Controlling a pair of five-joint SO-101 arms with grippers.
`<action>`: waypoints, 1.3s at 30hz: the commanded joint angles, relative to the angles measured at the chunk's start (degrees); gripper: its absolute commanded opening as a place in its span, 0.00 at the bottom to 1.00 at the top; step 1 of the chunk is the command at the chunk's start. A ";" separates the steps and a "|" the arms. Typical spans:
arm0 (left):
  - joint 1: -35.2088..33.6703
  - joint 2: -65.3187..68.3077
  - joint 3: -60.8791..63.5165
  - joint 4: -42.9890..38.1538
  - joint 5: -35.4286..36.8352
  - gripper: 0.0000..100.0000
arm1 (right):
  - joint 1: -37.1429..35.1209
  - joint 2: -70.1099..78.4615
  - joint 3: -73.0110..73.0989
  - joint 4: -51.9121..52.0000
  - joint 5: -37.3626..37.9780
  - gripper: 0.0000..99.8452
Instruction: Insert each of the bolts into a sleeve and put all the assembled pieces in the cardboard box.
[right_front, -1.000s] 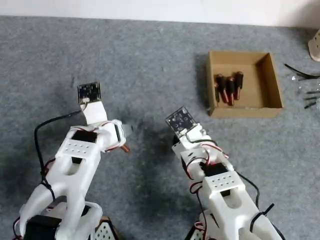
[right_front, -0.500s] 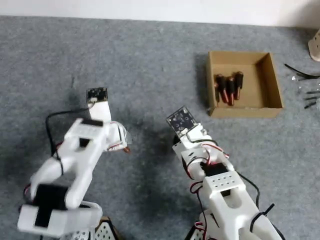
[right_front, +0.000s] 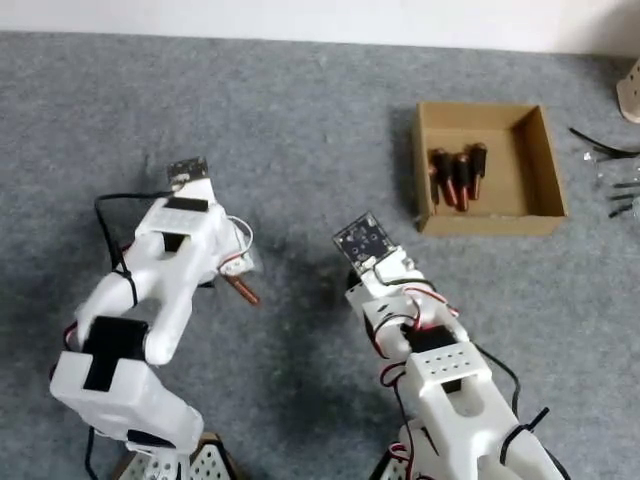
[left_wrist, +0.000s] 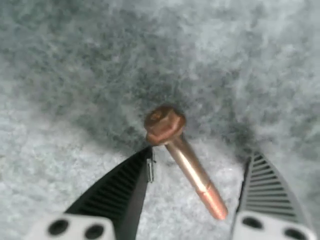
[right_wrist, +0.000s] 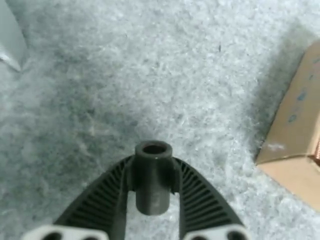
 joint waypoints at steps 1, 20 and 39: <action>-1.98 0.22 -2.33 -0.35 1.05 0.27 | 0.84 -1.36 -0.75 -1.89 -0.53 0.01; -4.44 3.47 0.31 -9.05 1.05 0.00 | 0.92 -1.36 -0.75 -1.89 -0.44 0.01; 1.45 -13.49 6.81 -9.32 -2.46 0.00 | 0.92 -1.36 -0.75 -1.89 -0.35 0.01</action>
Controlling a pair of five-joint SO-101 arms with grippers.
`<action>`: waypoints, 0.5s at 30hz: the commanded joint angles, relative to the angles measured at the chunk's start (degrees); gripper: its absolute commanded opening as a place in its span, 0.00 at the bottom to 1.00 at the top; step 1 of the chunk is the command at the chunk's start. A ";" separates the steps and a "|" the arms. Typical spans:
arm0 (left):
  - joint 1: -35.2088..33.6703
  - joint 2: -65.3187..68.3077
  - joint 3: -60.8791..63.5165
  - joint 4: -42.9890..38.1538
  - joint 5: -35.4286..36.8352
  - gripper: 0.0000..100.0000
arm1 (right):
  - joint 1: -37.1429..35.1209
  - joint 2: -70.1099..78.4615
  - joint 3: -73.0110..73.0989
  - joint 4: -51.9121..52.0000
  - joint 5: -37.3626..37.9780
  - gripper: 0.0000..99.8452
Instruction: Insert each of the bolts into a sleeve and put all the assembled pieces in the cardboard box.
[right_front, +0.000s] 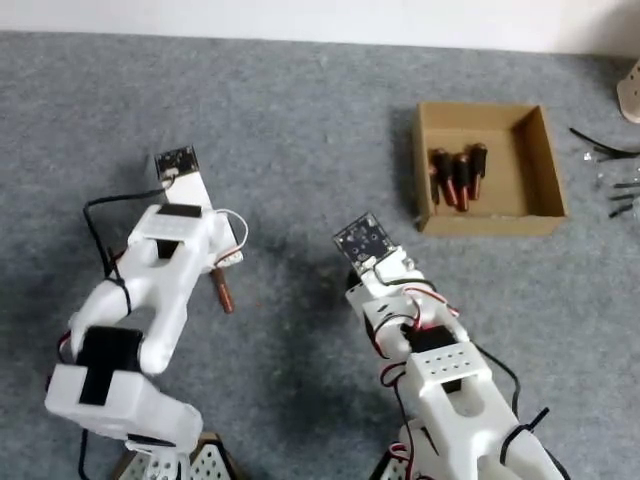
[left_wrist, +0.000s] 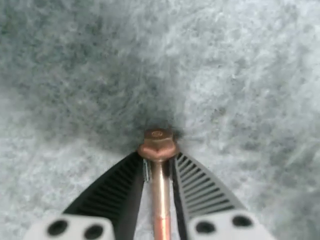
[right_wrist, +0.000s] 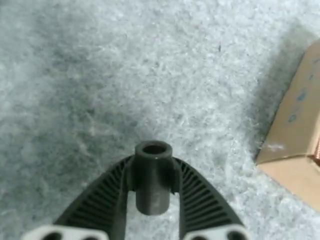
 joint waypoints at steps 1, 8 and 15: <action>0.75 -8.84 2.51 -0.79 -3.52 0.00 | 0.92 -1.36 -0.75 -1.89 -0.35 0.01; 0.75 -27.30 16.13 -10.02 -4.22 0.00 | 0.57 -1.45 -0.75 -1.98 -0.35 0.01; 0.75 -48.22 34.95 -26.81 -4.13 0.00 | 0.48 -1.89 5.58 -20.09 -0.26 0.01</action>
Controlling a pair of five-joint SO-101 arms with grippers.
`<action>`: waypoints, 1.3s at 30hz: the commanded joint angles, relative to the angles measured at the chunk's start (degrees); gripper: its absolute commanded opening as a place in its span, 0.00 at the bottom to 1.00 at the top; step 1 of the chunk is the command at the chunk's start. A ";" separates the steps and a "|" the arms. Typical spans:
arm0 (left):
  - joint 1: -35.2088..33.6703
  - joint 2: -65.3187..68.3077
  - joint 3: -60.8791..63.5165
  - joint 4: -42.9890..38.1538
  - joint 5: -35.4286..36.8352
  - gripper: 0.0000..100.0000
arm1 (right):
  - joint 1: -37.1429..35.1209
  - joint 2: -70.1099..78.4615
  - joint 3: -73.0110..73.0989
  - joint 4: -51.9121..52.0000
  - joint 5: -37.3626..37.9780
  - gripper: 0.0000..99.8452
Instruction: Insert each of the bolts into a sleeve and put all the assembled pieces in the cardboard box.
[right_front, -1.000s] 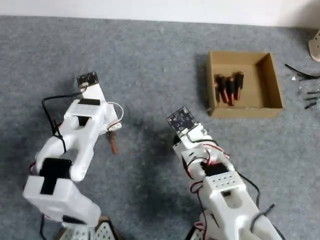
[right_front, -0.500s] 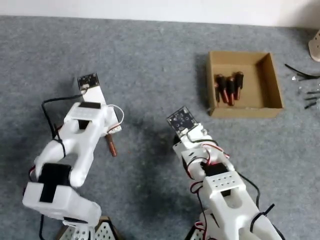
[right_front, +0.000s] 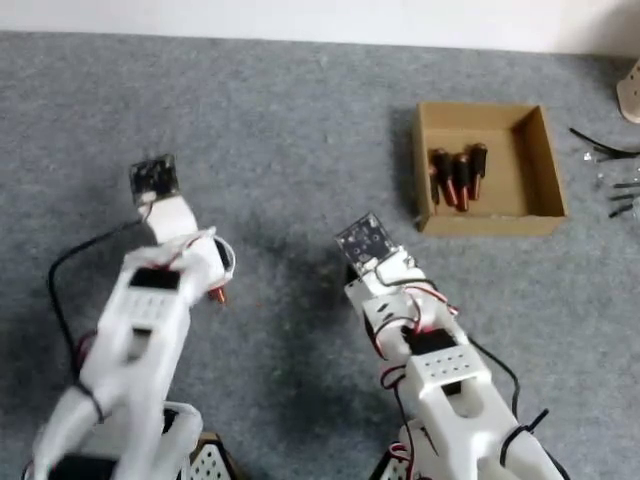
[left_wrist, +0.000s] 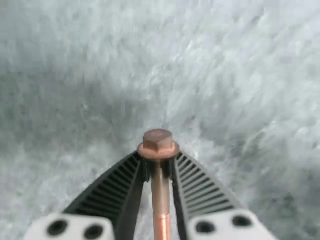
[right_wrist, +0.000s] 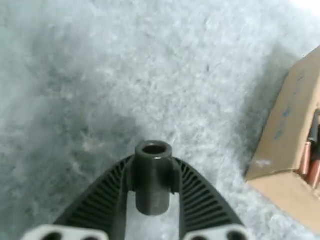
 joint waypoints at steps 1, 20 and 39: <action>0.75 -12.26 7.78 -9.67 -0.44 0.00 | 0.48 -1.89 3.47 -12.97 -0.26 0.01; 4.97 -51.21 27.38 -18.20 -0.26 0.01 | -7.08 -1.89 16.84 -41.27 -0.26 0.01; 21.67 -66.42 30.99 -26.29 -0.18 0.01 | -11.56 -1.71 18.59 -41.36 -0.26 0.01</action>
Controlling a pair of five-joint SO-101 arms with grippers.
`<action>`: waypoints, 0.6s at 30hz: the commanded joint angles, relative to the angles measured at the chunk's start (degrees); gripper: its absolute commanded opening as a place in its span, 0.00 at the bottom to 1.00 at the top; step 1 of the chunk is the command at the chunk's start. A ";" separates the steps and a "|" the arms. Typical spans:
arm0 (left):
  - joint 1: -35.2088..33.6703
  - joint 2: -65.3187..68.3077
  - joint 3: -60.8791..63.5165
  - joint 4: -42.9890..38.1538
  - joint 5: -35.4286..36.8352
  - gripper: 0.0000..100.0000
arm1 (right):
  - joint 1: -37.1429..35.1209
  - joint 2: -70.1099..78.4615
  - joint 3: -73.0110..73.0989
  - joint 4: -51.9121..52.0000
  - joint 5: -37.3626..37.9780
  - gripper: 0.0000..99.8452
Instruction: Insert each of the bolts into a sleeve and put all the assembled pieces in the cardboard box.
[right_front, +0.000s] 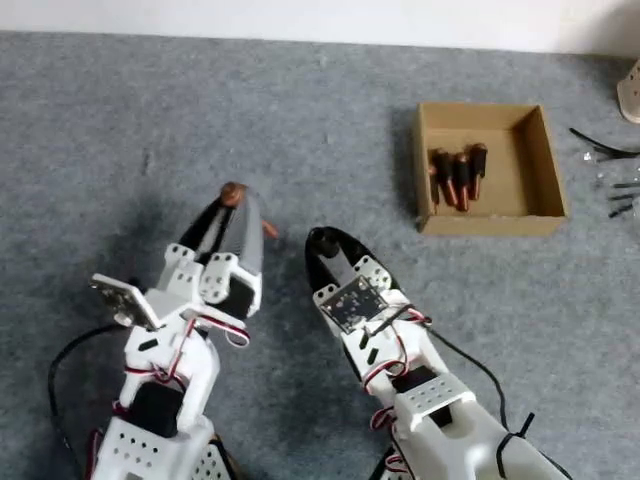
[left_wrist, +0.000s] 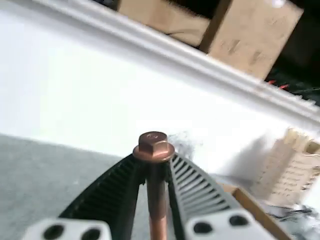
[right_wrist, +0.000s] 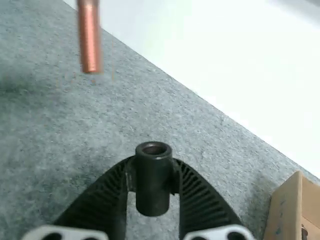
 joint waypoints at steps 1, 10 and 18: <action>6.02 -1.10 1.01 -2.02 -0.18 0.01 | -0.84 -1.27 5.49 -1.98 -0.26 0.01; 10.33 -0.75 1.01 0.44 -0.18 0.01 | 0.48 -1.54 5.58 -1.98 -0.26 0.01; 9.01 -0.57 1.01 0.53 -0.18 0.01 | 0.13 -1.63 5.58 -2.15 -0.18 0.01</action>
